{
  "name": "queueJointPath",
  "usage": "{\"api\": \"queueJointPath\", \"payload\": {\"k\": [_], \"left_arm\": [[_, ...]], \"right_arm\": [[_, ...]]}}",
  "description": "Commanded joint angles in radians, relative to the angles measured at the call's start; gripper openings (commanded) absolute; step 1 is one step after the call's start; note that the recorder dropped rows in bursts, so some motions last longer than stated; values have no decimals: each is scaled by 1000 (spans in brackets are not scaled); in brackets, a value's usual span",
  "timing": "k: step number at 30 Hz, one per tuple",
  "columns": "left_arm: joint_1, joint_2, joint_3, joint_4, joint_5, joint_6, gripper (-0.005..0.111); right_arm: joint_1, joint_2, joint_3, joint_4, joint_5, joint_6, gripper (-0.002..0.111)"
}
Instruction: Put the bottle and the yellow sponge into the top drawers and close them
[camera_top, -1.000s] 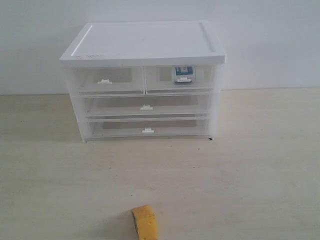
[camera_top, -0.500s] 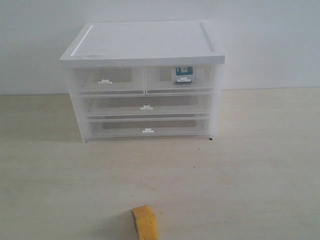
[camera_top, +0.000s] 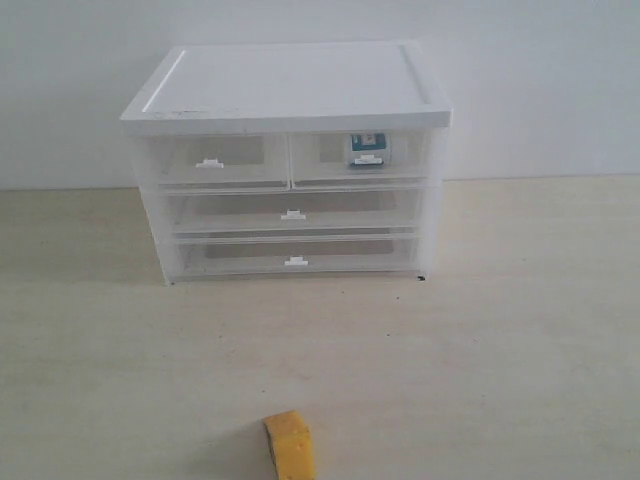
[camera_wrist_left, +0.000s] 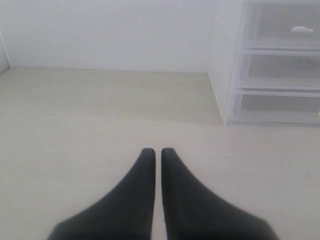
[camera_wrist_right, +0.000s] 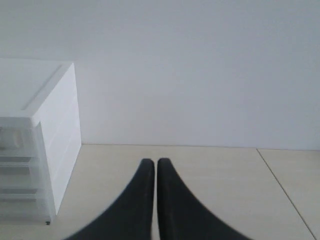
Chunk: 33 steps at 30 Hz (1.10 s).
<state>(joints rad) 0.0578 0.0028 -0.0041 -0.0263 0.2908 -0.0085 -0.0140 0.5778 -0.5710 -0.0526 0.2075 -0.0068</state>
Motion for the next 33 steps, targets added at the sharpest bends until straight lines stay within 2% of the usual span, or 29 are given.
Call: {"api": "queueJointPath", "payload": {"k": [1,6,19,24,33], "left_arm": [[3,-3,4,-8,1,1,4],[3,-3,4,-8,1,1,4],[3,-3,4,-8,1,1,4],[3,-3,4,-8,1,1,4],[3,-3,4,-8,1,1,4]], "right_arm": [[-6,-83,61,4,8,7,0],[-6,-128,84,4,59,0,0],[-2,-131,91,0,44,-4,0],[14,-232,216,-2,-56,-6,0],[14,-414,421,-2,-59,-6,0]]}}
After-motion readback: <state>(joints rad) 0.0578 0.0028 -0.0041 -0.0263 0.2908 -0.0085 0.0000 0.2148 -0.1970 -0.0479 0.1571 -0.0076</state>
